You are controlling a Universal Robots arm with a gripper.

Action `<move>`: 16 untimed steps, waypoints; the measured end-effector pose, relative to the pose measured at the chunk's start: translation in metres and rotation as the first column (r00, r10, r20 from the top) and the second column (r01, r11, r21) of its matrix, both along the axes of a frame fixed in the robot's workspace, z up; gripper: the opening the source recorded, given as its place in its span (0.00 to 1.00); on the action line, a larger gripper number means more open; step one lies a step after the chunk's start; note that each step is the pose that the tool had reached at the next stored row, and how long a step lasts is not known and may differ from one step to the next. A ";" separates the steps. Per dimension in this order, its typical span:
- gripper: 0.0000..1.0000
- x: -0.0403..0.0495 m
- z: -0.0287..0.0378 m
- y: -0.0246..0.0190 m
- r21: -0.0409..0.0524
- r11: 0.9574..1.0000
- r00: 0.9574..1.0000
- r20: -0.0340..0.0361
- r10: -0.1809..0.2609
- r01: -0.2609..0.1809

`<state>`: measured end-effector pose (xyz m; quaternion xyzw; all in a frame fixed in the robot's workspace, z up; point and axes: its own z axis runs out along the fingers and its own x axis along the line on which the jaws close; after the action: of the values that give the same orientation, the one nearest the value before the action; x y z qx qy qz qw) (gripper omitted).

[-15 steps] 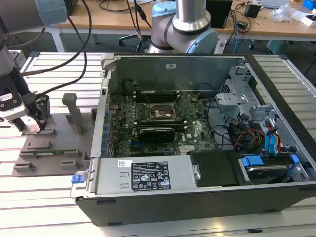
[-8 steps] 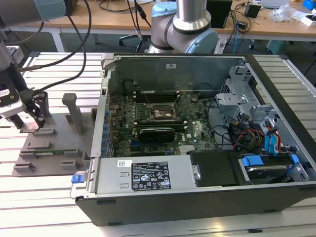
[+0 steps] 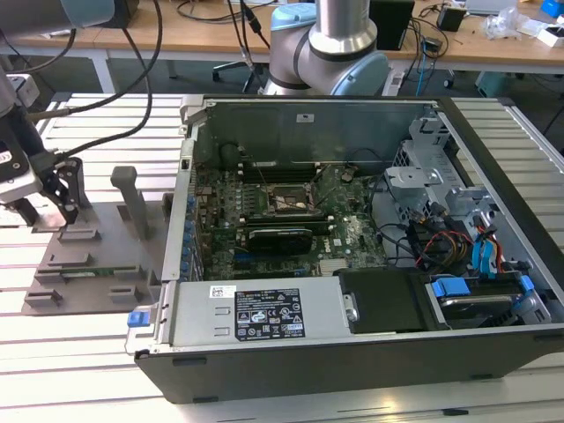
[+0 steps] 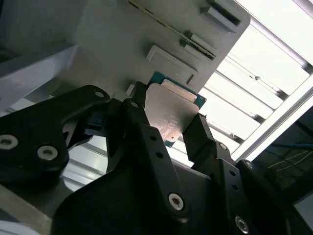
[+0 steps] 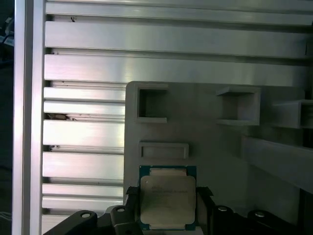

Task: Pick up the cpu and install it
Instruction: 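Pick up the cpu and move it towards the insertion slot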

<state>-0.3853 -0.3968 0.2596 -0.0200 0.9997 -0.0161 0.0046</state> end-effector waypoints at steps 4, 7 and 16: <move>0.55 0.0000 0.0034 0.0000 0.000 1.000 1.000 0.000 0.000 0.000; 0.55 0.0000 0.0117 0.0000 0.000 1.000 1.000 0.000 0.000 0.000; 0.55 0.0000 0.0254 0.0000 0.000 1.000 1.000 0.000 0.000 0.000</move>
<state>-0.3853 -0.3969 0.2850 -0.0200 0.9997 -0.0161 0.0046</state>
